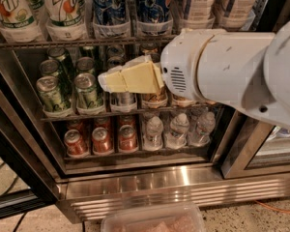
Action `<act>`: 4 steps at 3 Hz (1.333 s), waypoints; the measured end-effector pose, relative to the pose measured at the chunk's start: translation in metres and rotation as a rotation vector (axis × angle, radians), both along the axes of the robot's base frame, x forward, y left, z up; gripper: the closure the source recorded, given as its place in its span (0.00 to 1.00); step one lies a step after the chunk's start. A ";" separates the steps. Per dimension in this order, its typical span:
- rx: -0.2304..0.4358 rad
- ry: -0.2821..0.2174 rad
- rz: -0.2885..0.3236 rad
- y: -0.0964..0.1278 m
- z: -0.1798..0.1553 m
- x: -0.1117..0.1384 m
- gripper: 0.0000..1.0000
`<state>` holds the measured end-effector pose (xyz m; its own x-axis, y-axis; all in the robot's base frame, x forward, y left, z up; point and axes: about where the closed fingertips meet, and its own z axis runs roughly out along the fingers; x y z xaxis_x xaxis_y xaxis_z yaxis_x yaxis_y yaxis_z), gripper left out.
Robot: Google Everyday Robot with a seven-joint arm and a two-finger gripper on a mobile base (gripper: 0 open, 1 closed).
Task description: Pick pepsi can from top shelf of fridge
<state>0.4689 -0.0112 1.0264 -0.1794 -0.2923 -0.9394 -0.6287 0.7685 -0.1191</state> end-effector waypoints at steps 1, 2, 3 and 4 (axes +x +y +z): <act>0.034 -0.039 -0.021 0.010 0.005 0.005 0.00; 0.047 -0.141 -0.034 0.032 0.021 0.021 0.16; 0.022 -0.266 -0.049 0.055 0.046 0.035 0.11; 0.025 -0.266 -0.051 0.053 0.050 0.031 0.08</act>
Offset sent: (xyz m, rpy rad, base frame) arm 0.0305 0.0379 0.0009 0.0600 -0.2798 -0.0576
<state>0.5000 0.0419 1.0760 0.0609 -0.2653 -0.9622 -0.5381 0.8032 -0.2555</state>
